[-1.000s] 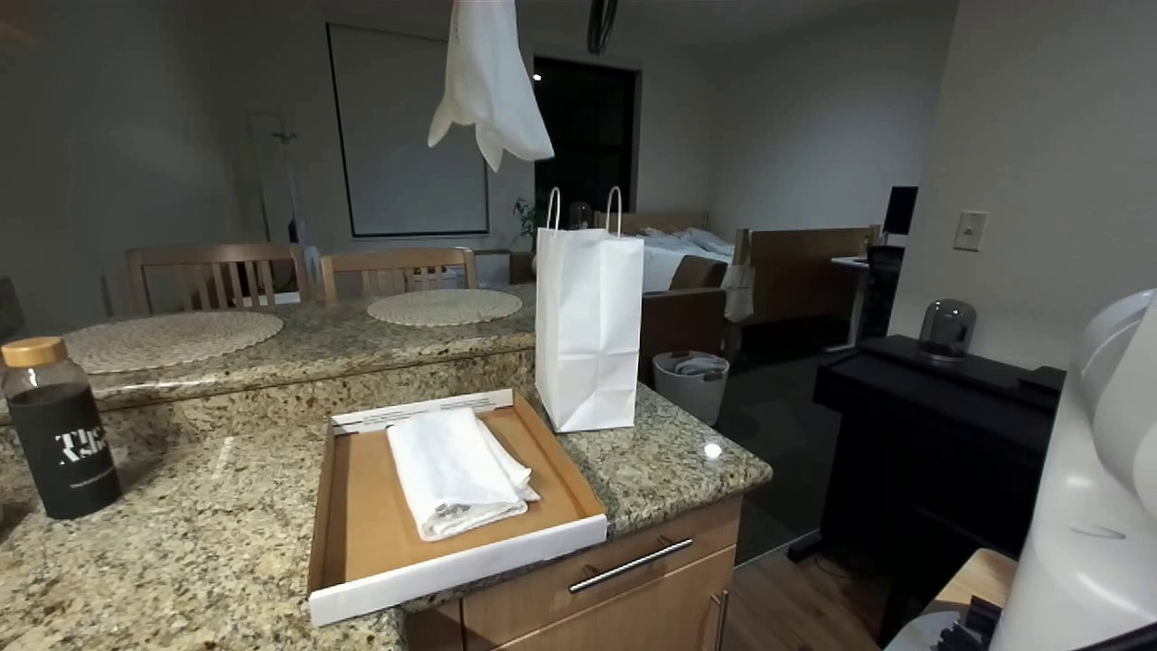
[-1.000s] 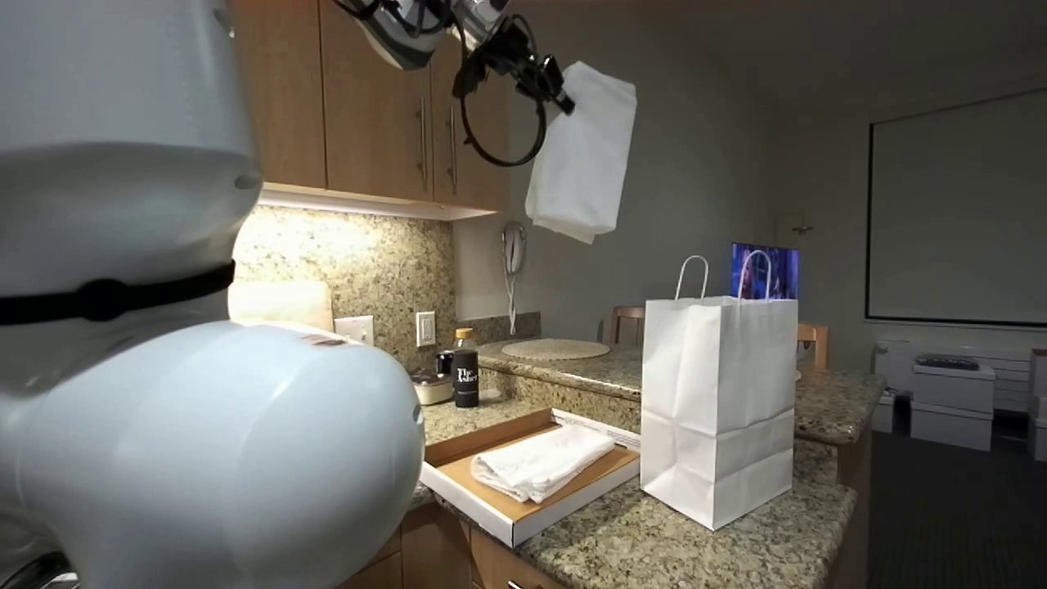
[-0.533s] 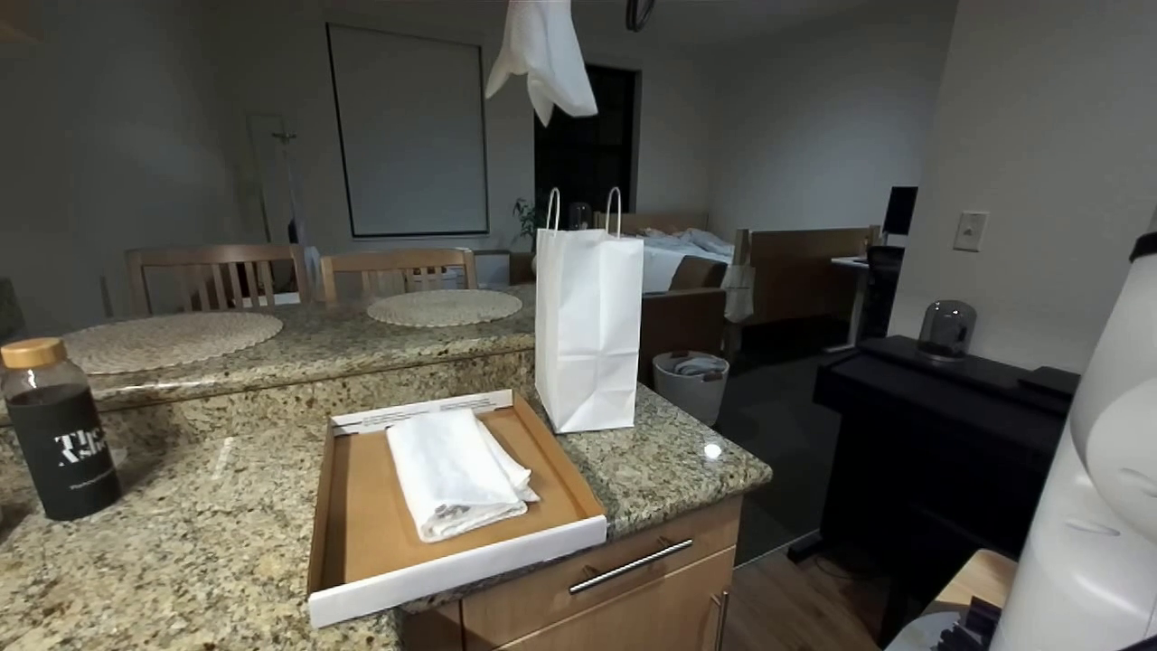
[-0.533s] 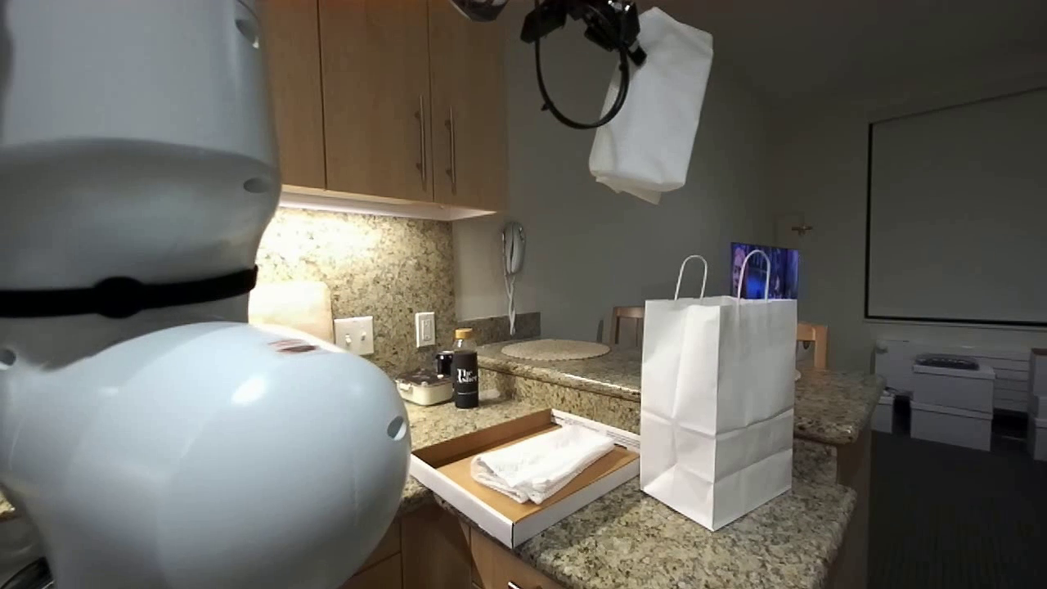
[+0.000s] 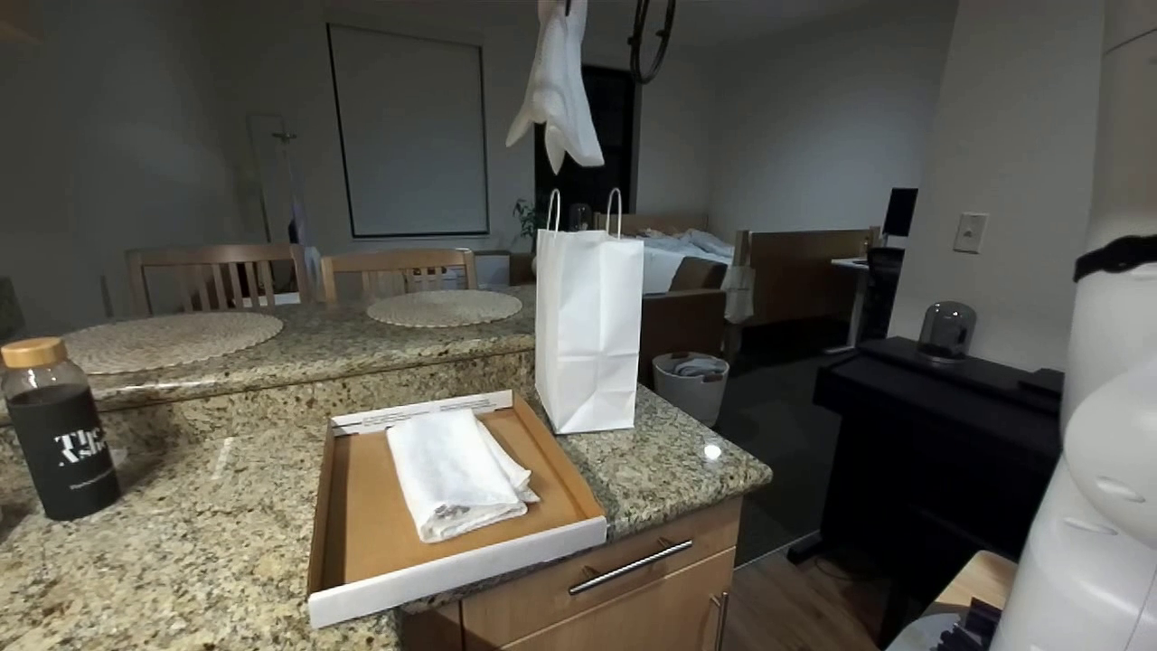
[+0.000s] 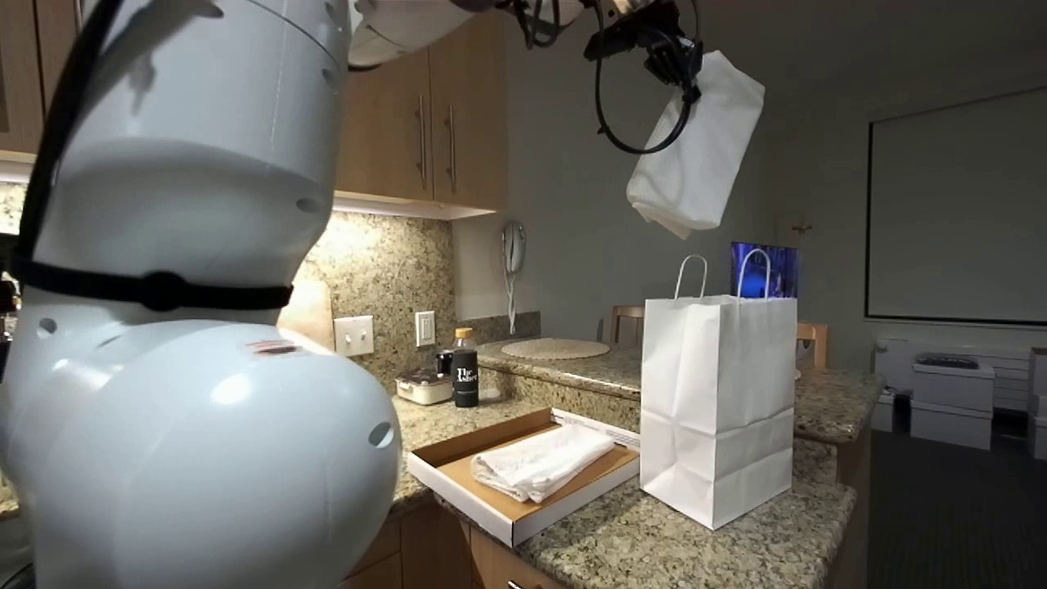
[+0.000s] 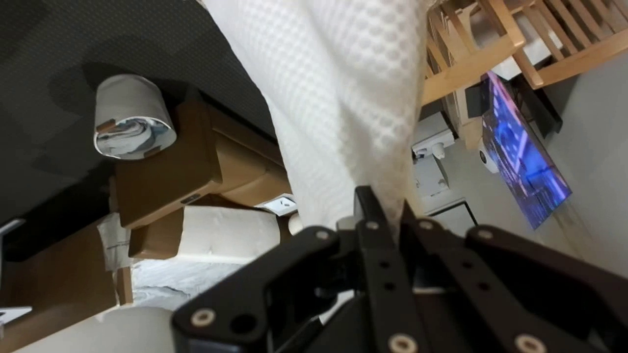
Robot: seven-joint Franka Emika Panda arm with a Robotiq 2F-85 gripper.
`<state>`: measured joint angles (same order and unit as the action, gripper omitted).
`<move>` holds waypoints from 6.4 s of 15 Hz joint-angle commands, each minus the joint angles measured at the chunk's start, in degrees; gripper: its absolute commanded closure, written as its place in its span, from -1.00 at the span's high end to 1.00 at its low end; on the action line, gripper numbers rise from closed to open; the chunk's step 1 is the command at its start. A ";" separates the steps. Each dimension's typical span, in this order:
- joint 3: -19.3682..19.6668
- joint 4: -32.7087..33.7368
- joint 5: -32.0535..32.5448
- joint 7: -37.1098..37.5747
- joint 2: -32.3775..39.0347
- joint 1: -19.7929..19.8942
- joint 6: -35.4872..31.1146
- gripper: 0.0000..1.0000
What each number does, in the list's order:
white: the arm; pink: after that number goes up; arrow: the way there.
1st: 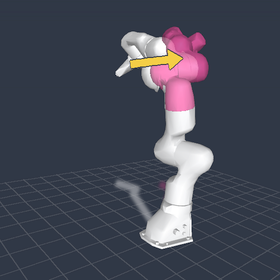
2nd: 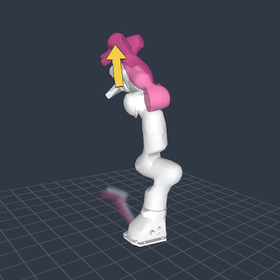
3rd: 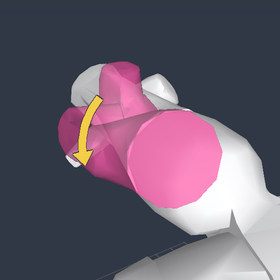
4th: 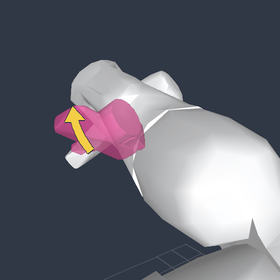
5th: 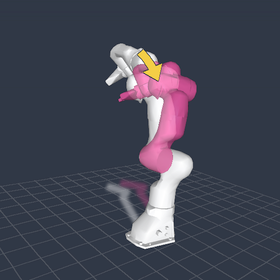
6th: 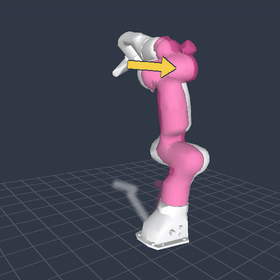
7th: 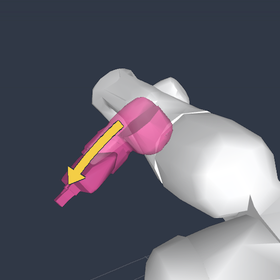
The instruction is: Place one white towel in the white bag
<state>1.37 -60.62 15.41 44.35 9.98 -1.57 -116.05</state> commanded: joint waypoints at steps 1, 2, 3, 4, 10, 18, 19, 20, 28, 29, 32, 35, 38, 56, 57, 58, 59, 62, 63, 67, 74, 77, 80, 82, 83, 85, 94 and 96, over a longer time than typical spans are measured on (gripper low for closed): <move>0.41 8.88 -4.49 -3.30 6.74 2.24 5.61 -0.87; 0.42 10.72 -5.07 -3.40 8.28 2.68 7.15 -0.87; 0.37 12.32 -5.48 -3.59 9.60 3.14 8.71 -0.87; 0.35 13.87 -5.85 -3.65 10.95 3.60 10.03 -0.87; 0.21 21.38 -6.01 -3.38 17.31 5.33 16.58 -0.87; -0.73 25.90 -6.07 -3.53 22.70 6.66 15.40 -0.86; -0.77 26.25 -5.79 -3.42 23.32 6.62 14.95 -0.86; -0.74 26.74 -5.43 -3.42 23.91 6.55 14.77 -0.86; 1.49 29.07 -2.17 -3.95 27.26 6.39 9.88 -0.86; 1.78 28.83 -1.96 -4.38 27.43 6.39 9.55 -0.86; 1.79 27.95 -2.32 -7.61 27.22 6.55 10.31 -0.86; 0.46 27.85 -4.55 -12.69 26.05 7.55 12.83 -0.86; -2.00 28.88 -8.35 -17.86 24.73 9.48 14.87 -0.86; -4.32 35.35 -19.96 -17.48 24.98 16.59 23.80 -0.86; -4.39 35.28 -20.10 -17.33 25.15 16.94 23.78 -0.86; -4.42 35.05 -20.28 -16.95 25.31 17.45 23.85 -0.86; -2.57 41.63 -21.71 -16.75 28.97 17.06 27.15 -0.87; -4.29 35.59 -23.10 -15.96 25.75 19.57 25.66 -0.86; -4.52 35.53 -23.59 -15.61 25.76 20.16 25.70 -0.86; -4.58 35.42 -24.40 -14.14 25.71 21.11 25.55 -0.87; -1.83 36.20 -20.59 -11.00 27.51 17.46 21.96 -0.87; -0.48 35.87 -19.33 -10.12 28.24 16.33 21.03 -0.87; 1.04 35.90 -17.44 -9.74 29.03 15.17 20.32 -0.87; 1.86 35.91 -16.37 -10.20 29.48 14.38 20.22 -0.87; 2.18 36.01 -15.91 -10.38 29.72 13.99 20.13 -0.87; 2.70 36.30 -14.88 -10.78 30.44 12.95 19.74 -0.87; 4.66 36.80 -13.27 -10.36 32.34 9.28 16.28 -0.87; 5.25 36.84 -12.88 -10.19 32.68 8.42 15.42 -0.87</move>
<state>5.68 -22.85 1.15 33.00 43.09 8.04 -98.82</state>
